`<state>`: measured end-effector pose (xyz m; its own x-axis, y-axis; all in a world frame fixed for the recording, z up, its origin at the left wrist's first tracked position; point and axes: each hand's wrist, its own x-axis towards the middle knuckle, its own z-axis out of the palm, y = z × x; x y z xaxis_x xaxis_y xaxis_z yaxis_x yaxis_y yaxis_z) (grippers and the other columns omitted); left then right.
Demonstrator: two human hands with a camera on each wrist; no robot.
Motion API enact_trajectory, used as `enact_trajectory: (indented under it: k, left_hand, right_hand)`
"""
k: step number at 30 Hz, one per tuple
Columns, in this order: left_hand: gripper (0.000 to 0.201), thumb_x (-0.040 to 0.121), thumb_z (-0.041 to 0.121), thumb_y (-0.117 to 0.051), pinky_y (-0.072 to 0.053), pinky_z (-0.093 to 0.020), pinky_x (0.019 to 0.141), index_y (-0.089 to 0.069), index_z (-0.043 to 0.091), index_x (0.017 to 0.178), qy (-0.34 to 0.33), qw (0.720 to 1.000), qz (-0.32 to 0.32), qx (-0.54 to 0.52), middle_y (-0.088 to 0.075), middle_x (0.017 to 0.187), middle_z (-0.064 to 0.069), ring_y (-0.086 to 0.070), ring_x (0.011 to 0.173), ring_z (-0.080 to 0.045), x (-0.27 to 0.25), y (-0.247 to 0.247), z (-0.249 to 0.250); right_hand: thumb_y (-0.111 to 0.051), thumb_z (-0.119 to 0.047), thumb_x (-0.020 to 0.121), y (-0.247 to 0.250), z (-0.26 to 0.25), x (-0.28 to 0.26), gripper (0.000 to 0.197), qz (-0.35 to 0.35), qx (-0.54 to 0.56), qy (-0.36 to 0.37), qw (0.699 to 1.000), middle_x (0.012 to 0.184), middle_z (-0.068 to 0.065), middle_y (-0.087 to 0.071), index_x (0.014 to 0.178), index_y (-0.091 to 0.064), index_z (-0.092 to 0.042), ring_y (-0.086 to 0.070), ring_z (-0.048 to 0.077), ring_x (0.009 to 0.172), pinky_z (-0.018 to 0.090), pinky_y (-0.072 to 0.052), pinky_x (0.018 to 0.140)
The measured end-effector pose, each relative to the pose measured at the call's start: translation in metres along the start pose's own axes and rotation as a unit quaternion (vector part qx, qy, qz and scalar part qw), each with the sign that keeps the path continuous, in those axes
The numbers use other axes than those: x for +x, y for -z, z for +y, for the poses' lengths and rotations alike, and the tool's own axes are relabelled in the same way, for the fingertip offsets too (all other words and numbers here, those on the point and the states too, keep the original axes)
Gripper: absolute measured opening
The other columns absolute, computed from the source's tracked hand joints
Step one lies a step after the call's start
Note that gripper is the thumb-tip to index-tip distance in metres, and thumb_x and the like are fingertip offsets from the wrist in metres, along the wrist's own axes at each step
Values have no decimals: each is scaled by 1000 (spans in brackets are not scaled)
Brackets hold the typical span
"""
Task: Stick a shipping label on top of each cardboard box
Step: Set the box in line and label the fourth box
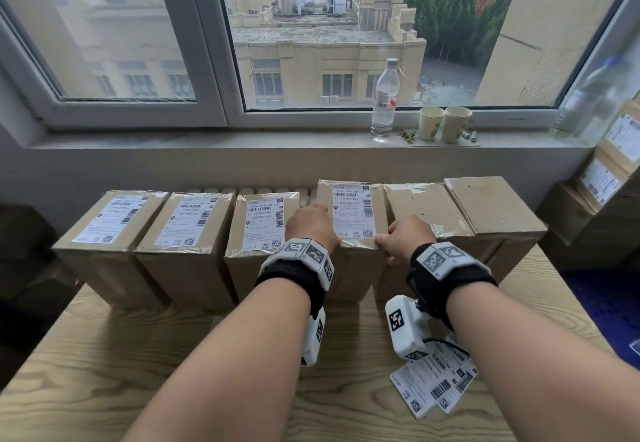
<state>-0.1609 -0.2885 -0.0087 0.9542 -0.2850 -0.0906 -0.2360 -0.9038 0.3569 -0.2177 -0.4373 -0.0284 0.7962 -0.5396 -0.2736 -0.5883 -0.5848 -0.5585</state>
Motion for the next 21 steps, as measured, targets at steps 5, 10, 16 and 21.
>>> enact_trajectory:
  k: [5, 10, 16, 21]
  left_hand:
    - [42, 88, 20, -67, -49, -34, 87, -54, 15, 128, 47, 999, -18, 14, -62, 121, -9, -59, 112, -27, 18, -10, -6]
    - [37, 93, 10, -52, -48, -33, 90, -54, 13, 129, 37, 999, 4, 40, -61, 123, -12, -55, 117, -29, 23, -21, -8]
    - [37, 89, 12, -54, -46, -36, 94, -58, 16, 126, 62, 998, 9, 9, -56, 126, -8, -48, 120, -28, 25, -20, -3]
    - [36, 86, 10, -54, -45, -35, 96, -62, 15, 120, 9, 999, 6, -34, -58, 126, -8, -48, 121, -28, 23, -24, 33]
  right_hand:
    - [-70, -25, 84, -13, -4, 12, 24, -2, 31, 19, 999, 92, 10, -72, 96, -70, -5, -70, 26, 86, 34, -57, 80]
    - [-66, -19, 85, -22, 1, 16, 20, -10, 34, 34, 999, 84, 14, -74, 87, -75, -2, -70, 28, 86, 34, -56, 80]
    - [-65, -17, 84, -11, 2, 16, 14, 18, 53, 40, 998, 87, 11, -76, 89, -75, -8, -71, 26, 87, 38, -57, 86]
    - [-61, -18, 83, 20, 18, 17, 14, 72, 73, 30, 994, 85, 8, -75, 82, -75, -19, -72, 25, 85, 32, -56, 85]
